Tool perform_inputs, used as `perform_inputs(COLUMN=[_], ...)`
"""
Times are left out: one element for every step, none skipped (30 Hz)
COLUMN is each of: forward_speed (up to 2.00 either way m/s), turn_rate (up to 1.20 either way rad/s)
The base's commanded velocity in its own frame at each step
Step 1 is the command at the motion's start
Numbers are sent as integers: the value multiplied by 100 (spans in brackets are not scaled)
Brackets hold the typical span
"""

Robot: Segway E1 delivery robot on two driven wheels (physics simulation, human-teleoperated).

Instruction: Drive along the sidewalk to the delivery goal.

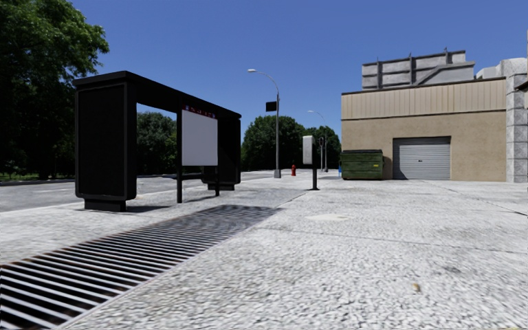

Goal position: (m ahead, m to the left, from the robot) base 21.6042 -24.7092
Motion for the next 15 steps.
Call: perform_inputs(forward_speed=[200, 200, 200, 200, 200, 200, 200, 200, 200, 200, 200, 200, 200, 200, 200], turn_rate=[0, 0, 0, 0, 0, 0, 0, 0, 0, 0, 0, 0, 0, 0, 0])
